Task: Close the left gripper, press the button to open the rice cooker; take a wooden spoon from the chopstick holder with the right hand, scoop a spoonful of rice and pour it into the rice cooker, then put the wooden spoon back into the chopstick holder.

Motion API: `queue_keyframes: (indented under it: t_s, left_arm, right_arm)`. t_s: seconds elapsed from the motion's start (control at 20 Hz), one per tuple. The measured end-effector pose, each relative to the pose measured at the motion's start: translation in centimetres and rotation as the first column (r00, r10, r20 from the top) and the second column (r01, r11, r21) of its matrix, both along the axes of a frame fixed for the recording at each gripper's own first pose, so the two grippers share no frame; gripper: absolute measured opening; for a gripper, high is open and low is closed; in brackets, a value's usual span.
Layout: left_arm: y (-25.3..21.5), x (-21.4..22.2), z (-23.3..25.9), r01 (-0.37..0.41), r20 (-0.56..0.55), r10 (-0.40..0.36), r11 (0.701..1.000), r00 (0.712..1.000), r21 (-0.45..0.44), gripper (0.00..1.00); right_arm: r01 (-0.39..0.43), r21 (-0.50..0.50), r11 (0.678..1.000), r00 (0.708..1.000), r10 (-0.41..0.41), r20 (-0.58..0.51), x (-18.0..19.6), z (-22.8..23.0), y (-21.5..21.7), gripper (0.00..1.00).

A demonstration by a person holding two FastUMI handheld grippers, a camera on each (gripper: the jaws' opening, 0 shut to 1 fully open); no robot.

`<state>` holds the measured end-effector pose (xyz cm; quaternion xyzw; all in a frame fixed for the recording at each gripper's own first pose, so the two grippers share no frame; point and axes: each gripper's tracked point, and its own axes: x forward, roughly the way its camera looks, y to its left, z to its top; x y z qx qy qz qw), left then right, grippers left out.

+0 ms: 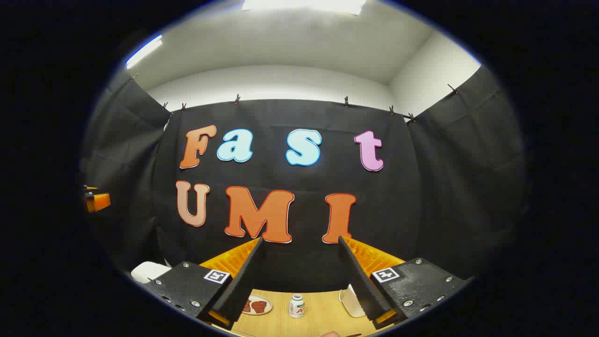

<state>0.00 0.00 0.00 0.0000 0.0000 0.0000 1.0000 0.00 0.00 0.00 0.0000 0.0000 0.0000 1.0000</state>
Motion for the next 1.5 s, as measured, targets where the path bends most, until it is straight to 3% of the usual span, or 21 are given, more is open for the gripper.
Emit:
queue_keyframes:
  t_s: [0.55,0.8,1.15,1.35,1.4,1.45,1.5]
  left_arm:
    - [-1.2,0.2,0.4,0.073,-0.007,-0.073,0.997,0.997,0.008,0.98]
    - [-0.5,-0.3,1.6,0.013,0.013,-0.013,0.999,1.000,0.030,0.97]
    - [0.8,-0.5,1.4,-0.075,-0.024,0.074,0.996,0.997,-0.046,0.99]
    - [1.6,-0.1,-1.2,-0.119,-0.120,0.115,0.993,0.986,-0.026,0.45]
    - [2.3,-0.1,-1.8,-0.163,-0.146,0.158,0.986,0.977,-0.023,0.26]
    - [1.9,0.8,-3.2,-0.161,-0.191,0.152,0.986,0.970,-0.033,0.07]
    - [1.6,0.7,-4.6,-0.147,-0.242,0.132,0.988,0.961,-0.046,0.05]
  right_arm:
    - [0.084,-0.042,0.996,0.995,-0.085,-0.045,-2.0,-1.1,-1.7,0.95]
    - [0.059,-0.060,0.996,0.997,-0.062,-0.045,-1.1,-1.7,-3.0,0.95]
    - [0.019,-0.054,0.998,0.999,-0.021,-0.035,0.4,-2.7,-5.6,0.95]
    - [0.016,-0.044,0.999,0.997,-0.020,-0.074,0.4,-4.8,-7.5,0.95]
    - [0.022,-0.045,0.999,0.996,-0.026,-0.084,0.6,-5.3,-7.9,0.95]
    - [0.023,-0.046,0.999,0.996,-0.027,-0.090,0.7,-5.7,-8.2,0.95]
    - [0.026,-0.047,0.999,0.995,-0.030,-0.094,0.9,-6.2,-8.5,0.97]
